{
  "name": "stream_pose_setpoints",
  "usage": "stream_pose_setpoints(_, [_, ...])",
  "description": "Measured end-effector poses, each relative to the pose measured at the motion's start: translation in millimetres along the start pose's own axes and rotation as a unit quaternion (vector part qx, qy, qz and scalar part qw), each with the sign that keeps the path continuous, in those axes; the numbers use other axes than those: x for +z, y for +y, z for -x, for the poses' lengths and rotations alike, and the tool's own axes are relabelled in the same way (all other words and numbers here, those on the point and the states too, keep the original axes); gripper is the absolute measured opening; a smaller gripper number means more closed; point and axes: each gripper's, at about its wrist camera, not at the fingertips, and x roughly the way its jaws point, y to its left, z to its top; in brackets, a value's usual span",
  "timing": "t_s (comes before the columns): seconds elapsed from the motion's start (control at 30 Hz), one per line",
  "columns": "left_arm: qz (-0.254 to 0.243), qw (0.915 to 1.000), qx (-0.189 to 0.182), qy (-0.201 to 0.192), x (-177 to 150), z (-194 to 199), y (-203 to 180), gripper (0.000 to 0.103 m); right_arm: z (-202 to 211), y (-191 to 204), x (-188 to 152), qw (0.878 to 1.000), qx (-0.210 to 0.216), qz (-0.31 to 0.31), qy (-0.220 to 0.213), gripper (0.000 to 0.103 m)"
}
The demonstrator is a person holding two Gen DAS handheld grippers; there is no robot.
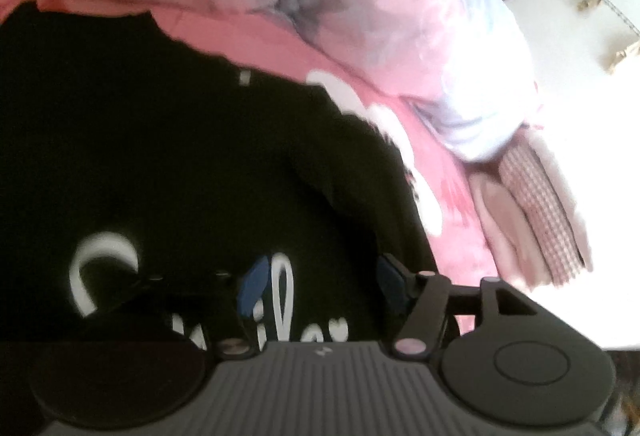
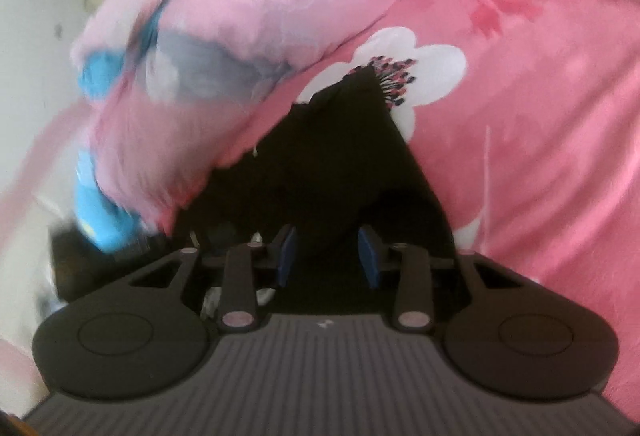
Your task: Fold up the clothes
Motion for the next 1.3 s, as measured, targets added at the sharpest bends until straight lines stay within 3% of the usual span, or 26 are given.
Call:
stream_pose_setpoints(0.13, [-0.002, 1.0, 0.004, -0.005, 19.2, -14.8, -4.7, 0.062, -11.5, 32.1, -6.3, 0.995, -0.009, 0.098, 0.001, 0.034])
stream_pose_setpoints(0.23, [-0.01, 0.9998, 0.014, -0.005, 32.4, -32.9, -8.7, 0.062, -24.1, 58.4, -11.3, 0.983, -0.03, 0.179, -0.001, 0.034])
stream_pose_setpoints(0.47, [-0.033, 0.9982, 0.049, -0.004, 48.9, -74.4, -10.0, 0.035, -62.5, 88.8, -28.9, 0.946, -0.096, 0.309, 0.013, 0.034])
stream_pose_setpoints(0.57, [-0.046, 0.9972, 0.058, -0.007, 52.0, -82.1, -9.1, 0.018, -72.4, 86.8, -35.3, 0.938, -0.11, 0.327, 0.017, 0.033])
stream_pose_setpoints(0.63, [-0.053, 0.9966, 0.062, -0.01, 51.9, -84.4, -7.9, 0.011, -75.7, 84.8, -39.2, 0.935, -0.113, 0.336, 0.018, 0.031])
stream_pose_setpoints(0.7, [-0.061, 0.996, 0.064, -0.016, 51.2, -84.1, -9.0, 0.006, -79.4, 82.8, -43.2, 0.931, -0.122, 0.343, 0.016, 0.014])
stream_pose_setpoints(0.83, [-0.078, 0.994, 0.07, -0.032, 49.8, -81.4, -14.2, 0.004, -76.0, 81.1, -43.9, 0.933, -0.119, 0.34, 0.005, 0.004])
stream_pose_setpoints(1.07, [-0.119, 0.987, 0.083, -0.069, 46.2, -62.2, -32.2, 0.004, -59.5, 91.4, -44.3, 0.93, -0.102, 0.354, -0.02, 0.003])
stream_pose_setpoints(1.3, [-0.151, 0.9778, 0.123, -0.077, 39.7, -68.7, -35.1, 0.004, -64.5, 87.0, -45.1, 0.938, -0.079, 0.337, 0.003, 0.003])
